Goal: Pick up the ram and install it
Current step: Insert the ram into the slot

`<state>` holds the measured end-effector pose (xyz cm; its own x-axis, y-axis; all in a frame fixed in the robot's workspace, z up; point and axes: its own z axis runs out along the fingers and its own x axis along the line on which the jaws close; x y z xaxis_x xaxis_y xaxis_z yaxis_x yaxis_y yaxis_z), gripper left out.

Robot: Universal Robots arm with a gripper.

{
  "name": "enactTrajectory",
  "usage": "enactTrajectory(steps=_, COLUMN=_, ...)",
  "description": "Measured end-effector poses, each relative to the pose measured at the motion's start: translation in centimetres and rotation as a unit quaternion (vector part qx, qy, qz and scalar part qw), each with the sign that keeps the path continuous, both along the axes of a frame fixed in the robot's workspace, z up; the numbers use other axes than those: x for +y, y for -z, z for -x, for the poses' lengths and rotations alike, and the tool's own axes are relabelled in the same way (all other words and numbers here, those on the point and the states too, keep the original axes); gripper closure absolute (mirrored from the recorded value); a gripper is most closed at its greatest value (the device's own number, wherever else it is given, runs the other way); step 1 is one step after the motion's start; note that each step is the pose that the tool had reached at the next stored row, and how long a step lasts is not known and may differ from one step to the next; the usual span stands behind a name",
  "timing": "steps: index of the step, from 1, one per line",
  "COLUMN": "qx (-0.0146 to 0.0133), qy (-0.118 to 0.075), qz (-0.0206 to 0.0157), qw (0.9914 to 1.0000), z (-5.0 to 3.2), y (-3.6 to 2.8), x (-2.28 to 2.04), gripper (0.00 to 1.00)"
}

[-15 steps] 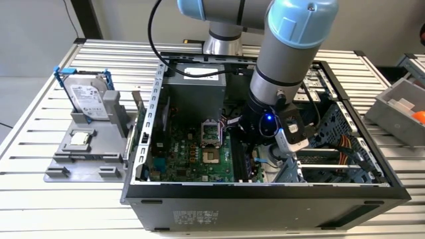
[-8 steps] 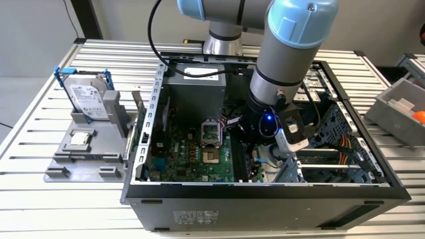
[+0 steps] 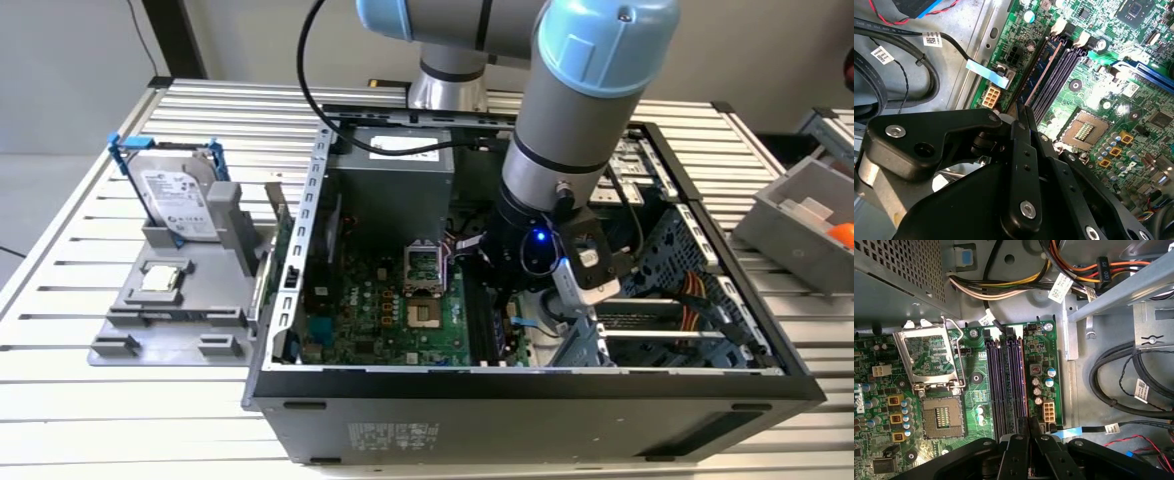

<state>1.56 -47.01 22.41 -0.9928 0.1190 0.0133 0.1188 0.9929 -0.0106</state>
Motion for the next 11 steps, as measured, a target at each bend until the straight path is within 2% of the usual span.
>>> enactTrajectory(steps=7, qx=-0.0001, qy=0.0, qz=0.0, qw=1.0, z=0.0, y=0.06, x=0.0, gripper=1.0)
enactTrajectory(steps=11, qx=0.0001, qy=0.0, qz=0.0005, qw=1.0, z=0.0, y=0.37, x=-0.02, gripper=1.0)
